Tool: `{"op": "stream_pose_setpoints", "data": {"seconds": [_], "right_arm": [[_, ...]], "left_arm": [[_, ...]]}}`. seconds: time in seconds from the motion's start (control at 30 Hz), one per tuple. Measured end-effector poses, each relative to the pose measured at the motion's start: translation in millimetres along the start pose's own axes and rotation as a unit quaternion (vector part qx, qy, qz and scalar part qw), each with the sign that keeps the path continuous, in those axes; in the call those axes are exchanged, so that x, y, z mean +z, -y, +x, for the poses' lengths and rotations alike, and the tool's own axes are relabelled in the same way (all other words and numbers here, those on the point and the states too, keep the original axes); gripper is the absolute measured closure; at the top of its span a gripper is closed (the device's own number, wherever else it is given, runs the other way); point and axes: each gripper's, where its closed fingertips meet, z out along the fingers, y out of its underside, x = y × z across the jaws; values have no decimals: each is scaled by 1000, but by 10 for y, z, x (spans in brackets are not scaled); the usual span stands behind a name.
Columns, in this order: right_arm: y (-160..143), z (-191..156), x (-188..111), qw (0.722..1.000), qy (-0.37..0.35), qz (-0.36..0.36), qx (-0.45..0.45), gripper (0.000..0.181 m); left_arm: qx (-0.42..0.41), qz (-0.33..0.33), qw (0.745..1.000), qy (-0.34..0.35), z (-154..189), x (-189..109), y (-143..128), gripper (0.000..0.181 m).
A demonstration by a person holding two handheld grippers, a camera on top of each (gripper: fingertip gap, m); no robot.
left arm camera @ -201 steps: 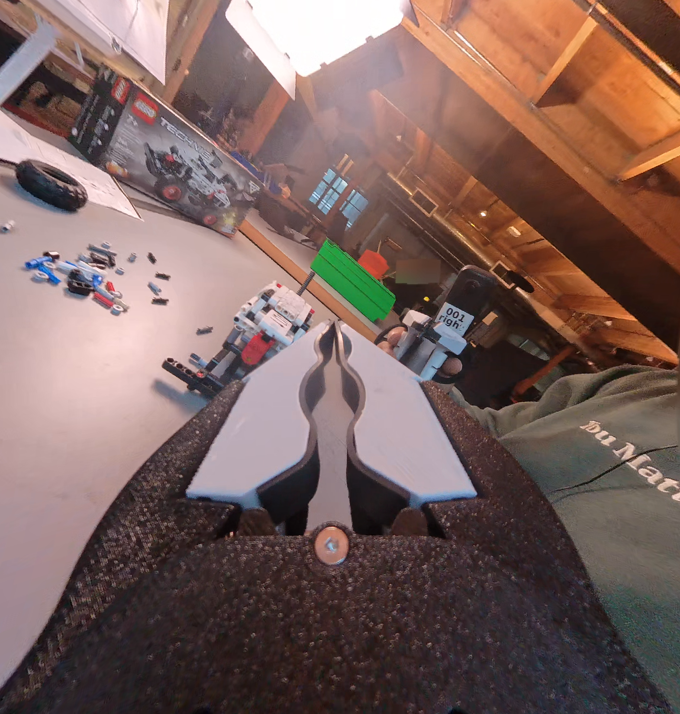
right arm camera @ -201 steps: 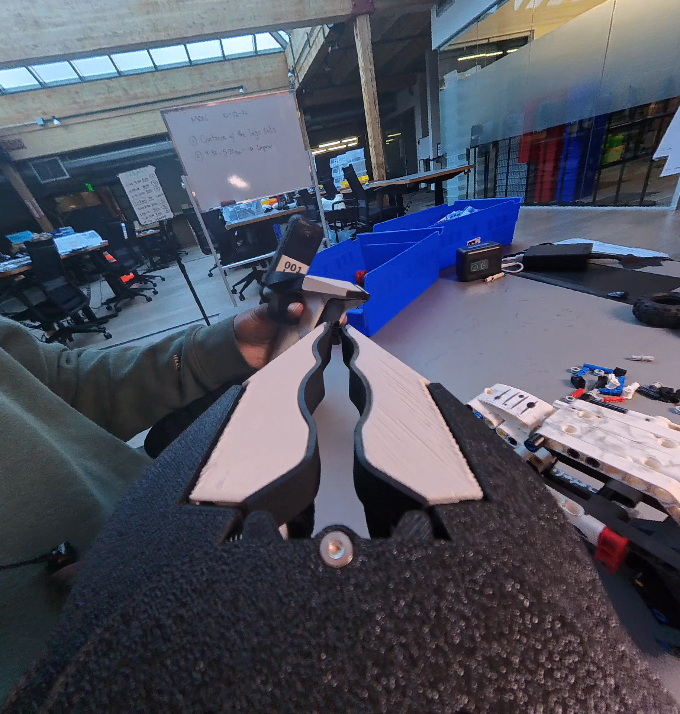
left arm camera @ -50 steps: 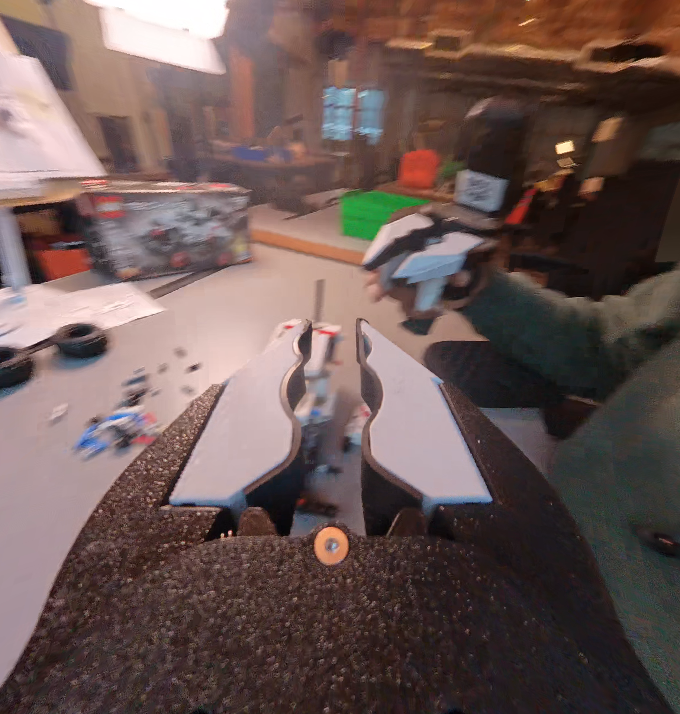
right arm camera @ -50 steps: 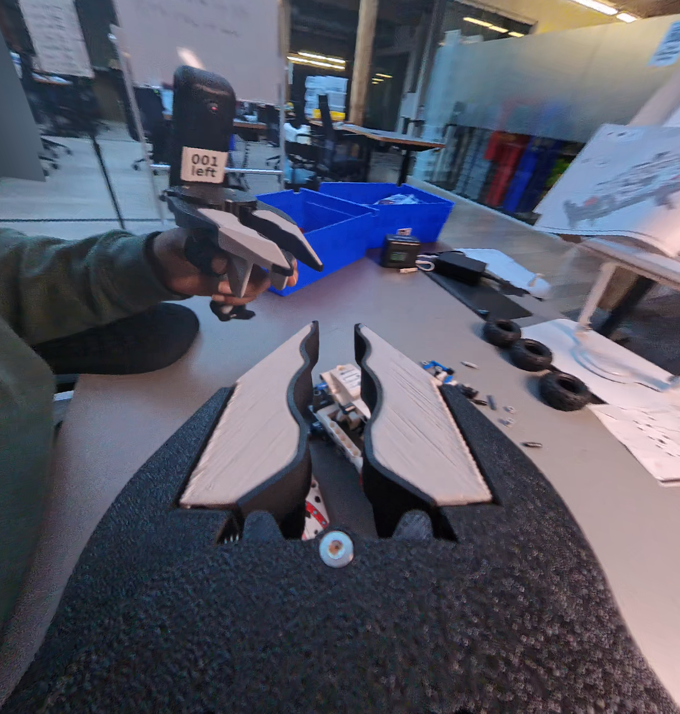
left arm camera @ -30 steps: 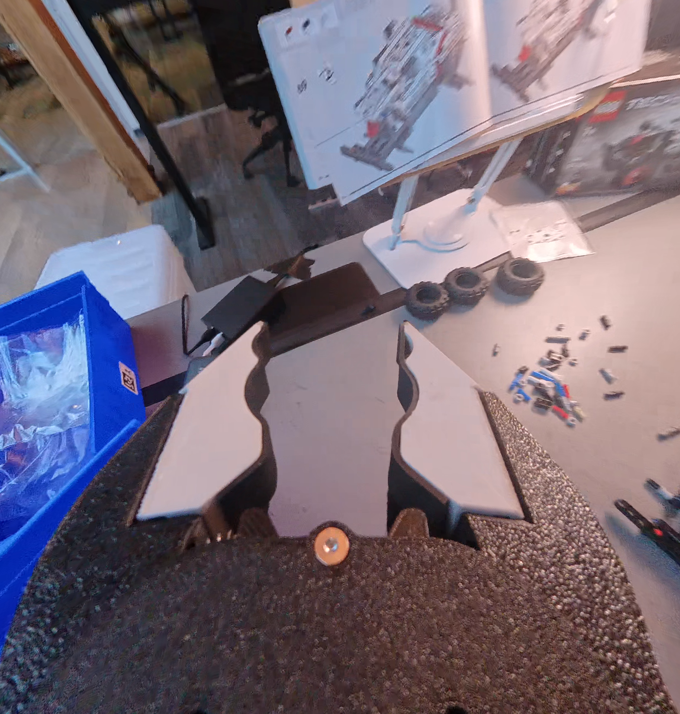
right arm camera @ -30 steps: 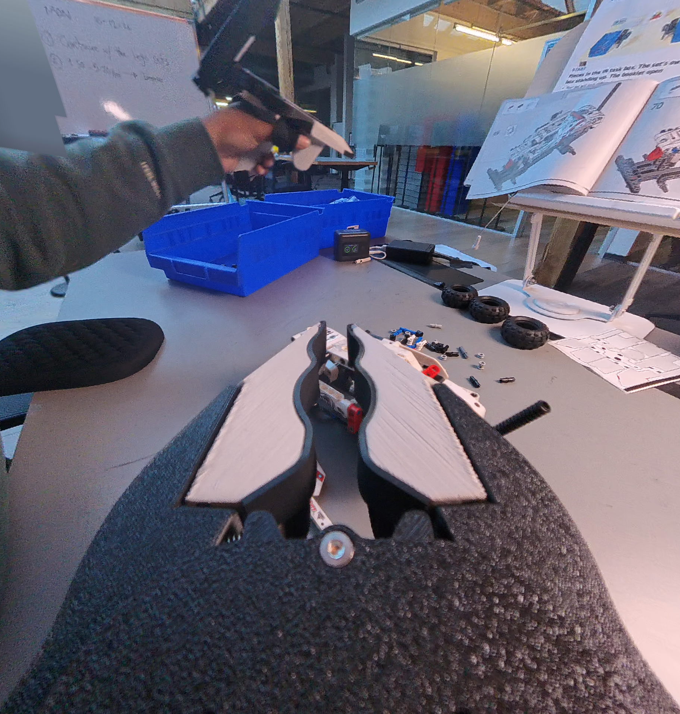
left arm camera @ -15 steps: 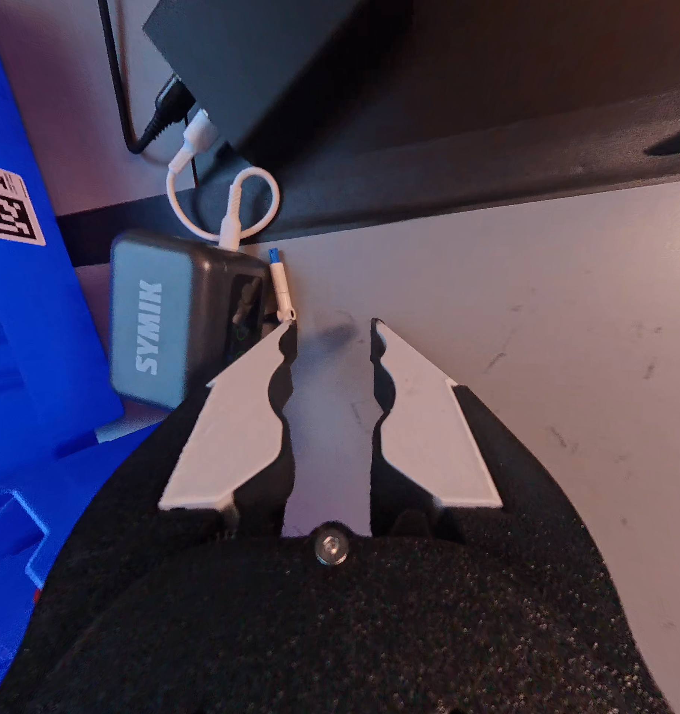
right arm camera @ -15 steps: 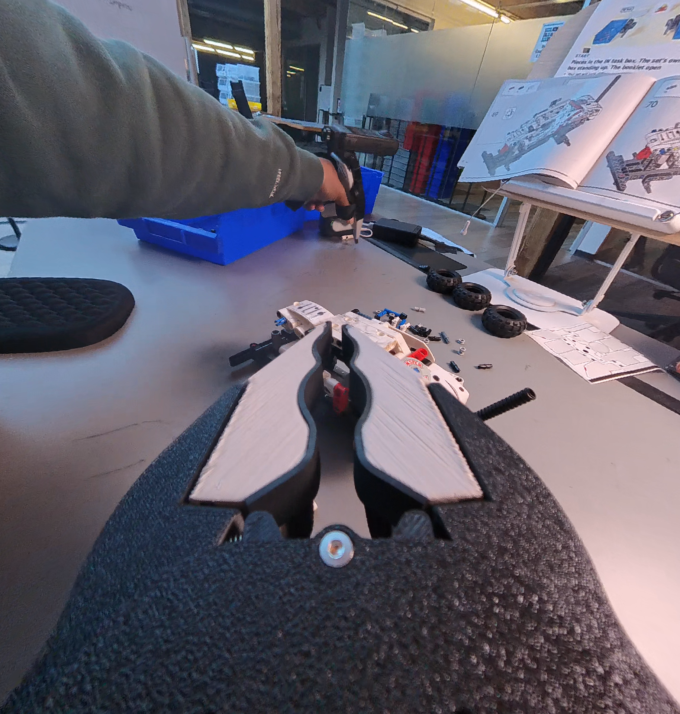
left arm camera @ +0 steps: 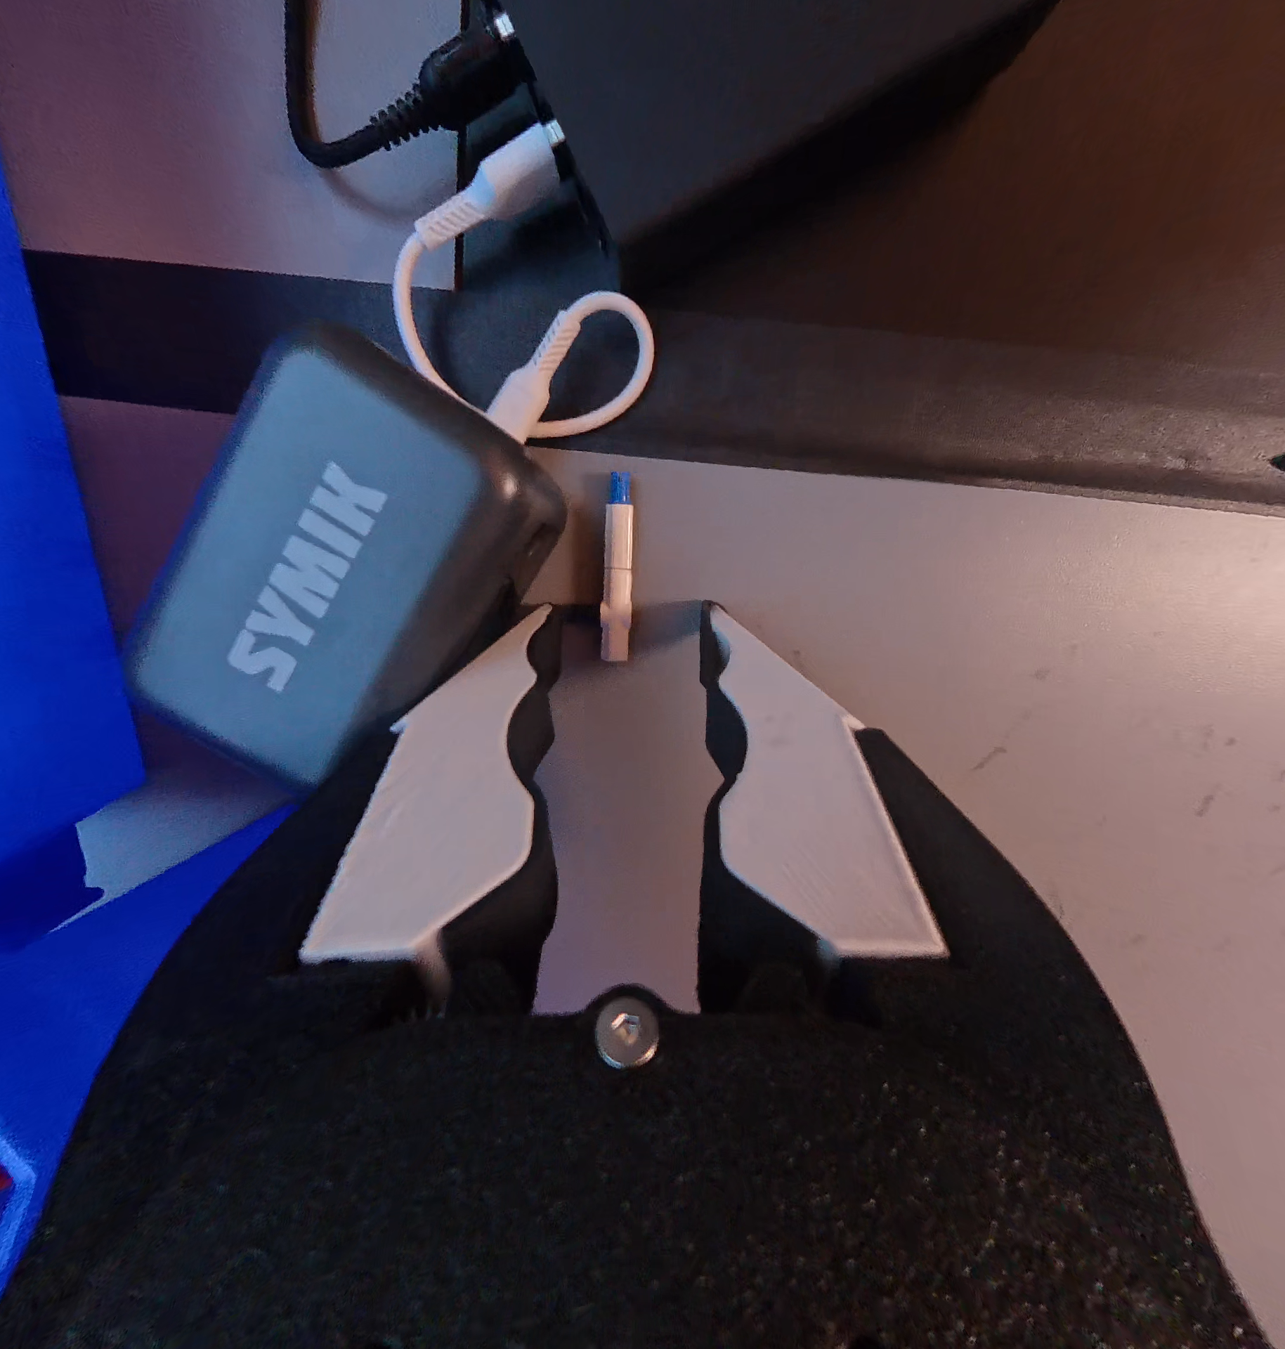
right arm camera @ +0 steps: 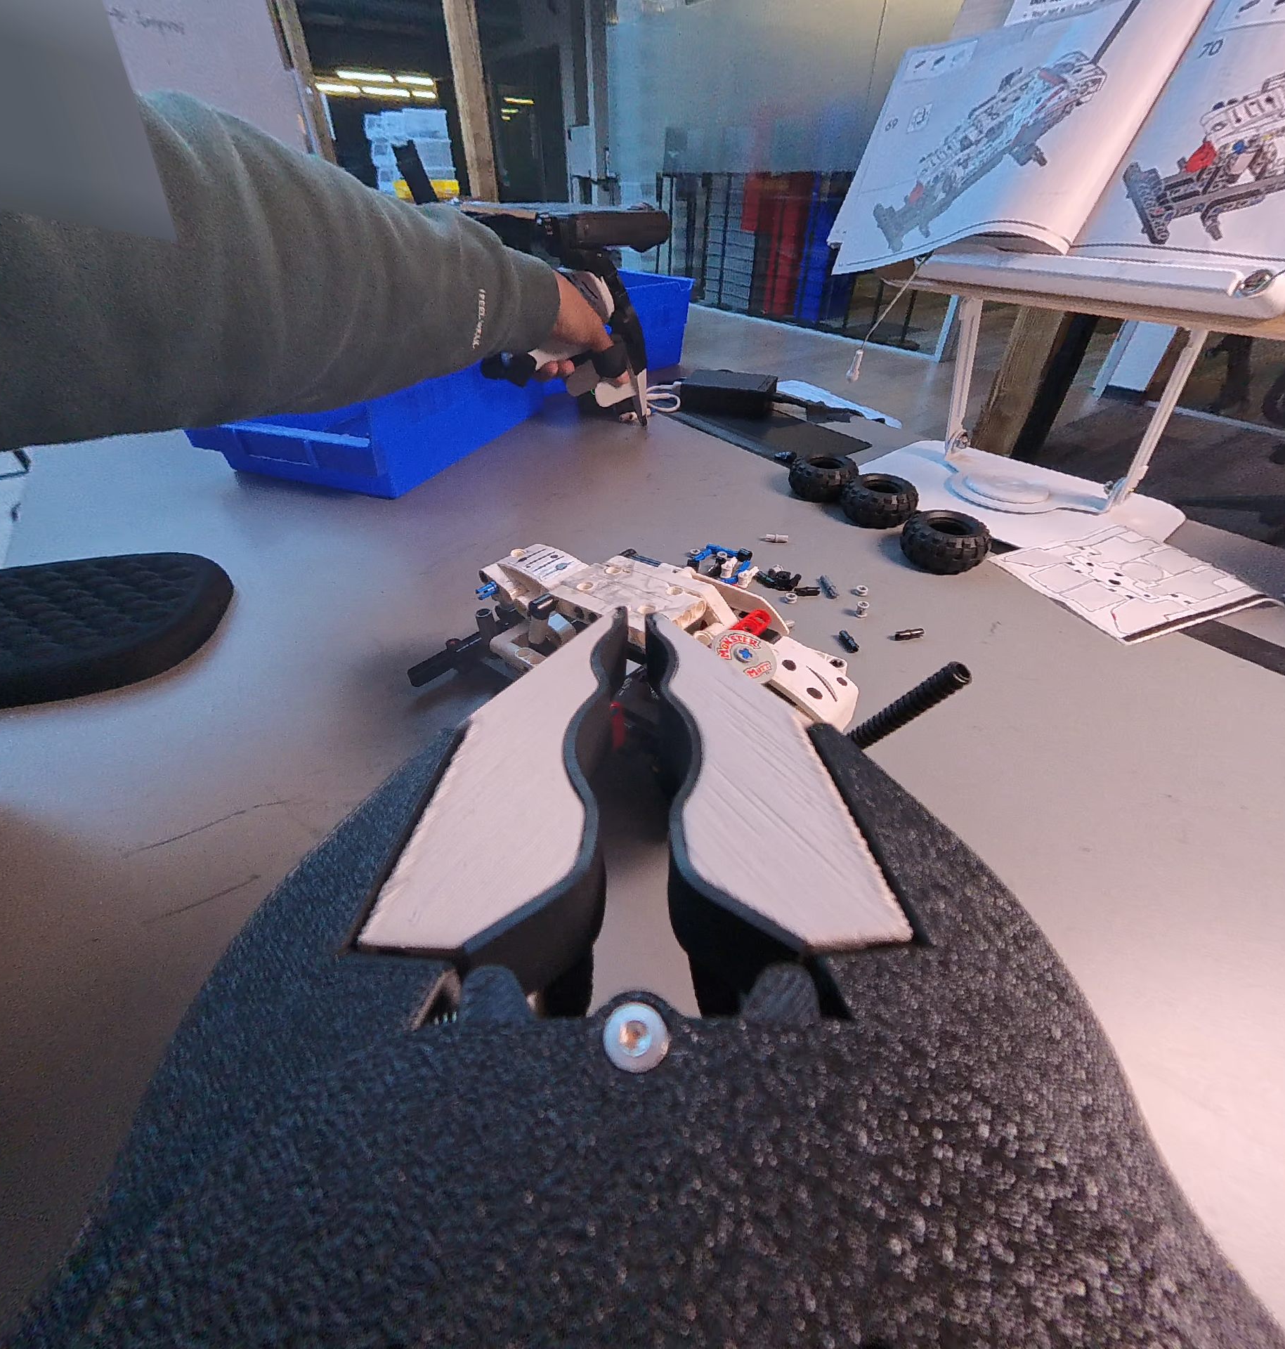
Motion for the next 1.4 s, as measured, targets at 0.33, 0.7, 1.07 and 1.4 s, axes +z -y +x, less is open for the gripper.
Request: {"op": "stream_pose_setpoints", "data": {"seconds": [0.33, 0.7, 1.07, 1.4], "right_arm": [[-49, 27, 21, 1000, -10, -4, -14, 178], [162, -157, -4, 996, 65, 54, 18, 174], [252, -1015, 146, 964, 263, 6, -38, 156], [318, -1042, 385, 957, 288, 12, 28, 175]], "left_arm": [[203, 33, 977, -57, 679, -279, 75, 165], [507, 266, 772, -275, 2752, -2208, -1319, 166], [478, 152, 634, -589, 3221, -2590, -3358, 166], [389, 171, 615, -664, 3081, -2677, -3200, 174]]}}
